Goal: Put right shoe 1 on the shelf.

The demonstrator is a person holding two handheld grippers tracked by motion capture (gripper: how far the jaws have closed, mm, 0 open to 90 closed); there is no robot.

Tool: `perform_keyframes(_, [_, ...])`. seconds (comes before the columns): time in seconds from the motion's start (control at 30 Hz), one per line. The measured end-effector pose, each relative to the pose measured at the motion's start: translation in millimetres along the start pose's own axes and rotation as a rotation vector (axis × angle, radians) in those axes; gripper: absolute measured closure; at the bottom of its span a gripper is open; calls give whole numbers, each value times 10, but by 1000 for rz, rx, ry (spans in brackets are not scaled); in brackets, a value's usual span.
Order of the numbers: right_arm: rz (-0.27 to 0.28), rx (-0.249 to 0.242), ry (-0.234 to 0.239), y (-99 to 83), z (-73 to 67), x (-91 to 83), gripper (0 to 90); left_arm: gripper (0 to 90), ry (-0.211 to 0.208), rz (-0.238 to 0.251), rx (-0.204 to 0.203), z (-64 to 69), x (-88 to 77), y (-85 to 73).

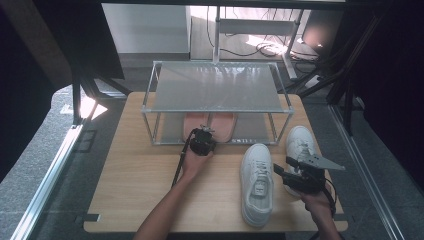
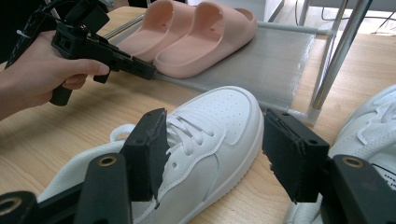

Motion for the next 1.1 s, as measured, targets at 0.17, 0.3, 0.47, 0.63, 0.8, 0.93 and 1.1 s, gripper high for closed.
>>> perform_keyframes(0.17, [-3, -3, 3, -3, -10, 9, 412, 873, -39, 25, 18, 134, -5, 43])
perform_keyframes(0.3, [-4, 0, 2, -4, -9, 7, 411, 873, -51, 26, 32, 224, 76, 116])
perform_keyframes(0.47, [-1, -2, 4, -2, -15, 0, 411, 876, -49, 25, 36, 272, 188, 212])
perform_keyframes(0.63, [1, 1, 3, -5, -3, -4, 411, 882, -42, 7, 56, 296, 272, 253])
perform_keyframes(0.8, [5, 6, 1, 0, 8, -20, 411, 888, -31, 5, 57, 268, 261, 244])
perform_keyframes(0.93, [3, 5, -1, -6, 8, -22, 412, 888, -27, 7, 44, 215, 229, 221])
perform_keyframes(1.1, [2, 3, 1, -9, -4, -9, 411, 878, -24, 12, 40, 217, 203, 204])
Point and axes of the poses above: each handheld gripper's, and its own axes: x roughly forward along the jaws, y roughly out of its top, z roughly to its right, the point moved 7 cm from there along x, roughly forward along the jaws, and after that the axes turned 8 degrees about -y, right-handed, at the moved point
